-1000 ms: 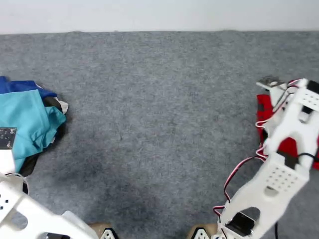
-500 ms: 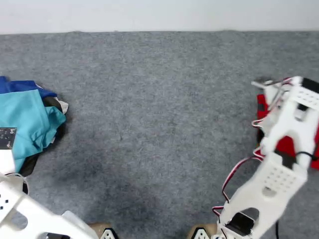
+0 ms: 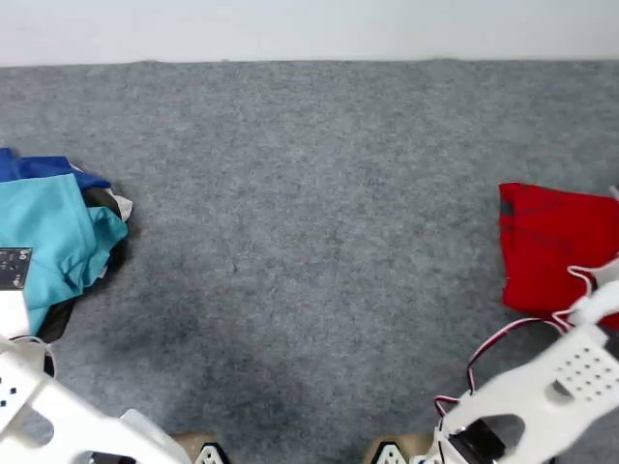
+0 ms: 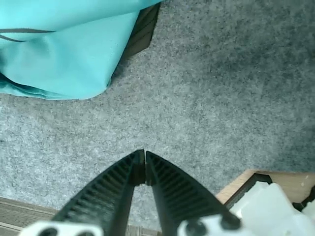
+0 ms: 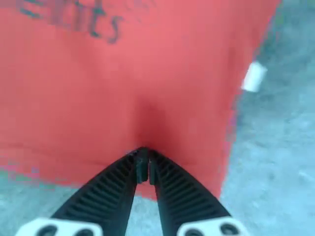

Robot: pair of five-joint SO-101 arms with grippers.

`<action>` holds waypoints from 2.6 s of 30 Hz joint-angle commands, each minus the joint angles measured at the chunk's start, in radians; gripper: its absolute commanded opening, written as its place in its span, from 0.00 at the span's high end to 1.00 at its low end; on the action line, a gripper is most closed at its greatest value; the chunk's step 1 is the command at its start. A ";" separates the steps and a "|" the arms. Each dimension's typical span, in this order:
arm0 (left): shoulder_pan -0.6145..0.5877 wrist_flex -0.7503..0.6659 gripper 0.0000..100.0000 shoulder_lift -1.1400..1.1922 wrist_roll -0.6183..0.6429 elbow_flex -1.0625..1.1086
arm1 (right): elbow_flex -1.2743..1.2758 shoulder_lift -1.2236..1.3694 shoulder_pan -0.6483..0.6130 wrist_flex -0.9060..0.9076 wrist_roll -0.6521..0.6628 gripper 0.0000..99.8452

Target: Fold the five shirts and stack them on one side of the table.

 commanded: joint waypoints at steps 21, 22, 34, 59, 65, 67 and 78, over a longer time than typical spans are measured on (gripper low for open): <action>0.095 0.087 0.96 -0.012 -0.009 -0.275 | 0.098 -0.602 -0.147 0.386 -0.230 0.99; 0.103 0.074 0.93 -0.011 -0.009 -0.275 | 0.141 -0.639 -0.163 0.386 -0.242 0.99; 0.124 -0.331 0.80 -0.006 -0.164 -0.041 | 0.635 -0.989 -0.343 0.384 -0.385 0.99; 0.285 -0.816 0.77 0.540 -0.081 -0.059 | 0.692 -1.041 -0.344 0.386 -0.382 0.99; 0.354 -0.964 0.91 0.609 0.061 -0.061 | 0.692 -1.050 -0.344 0.386 -0.382 0.99; 0.390 -0.961 0.99 0.597 0.061 -0.064 | 0.687 -1.050 -0.343 0.386 -0.382 0.99; 0.503 -0.907 0.99 0.166 0.169 -0.064 | 0.687 -1.052 -0.343 0.386 -0.384 0.99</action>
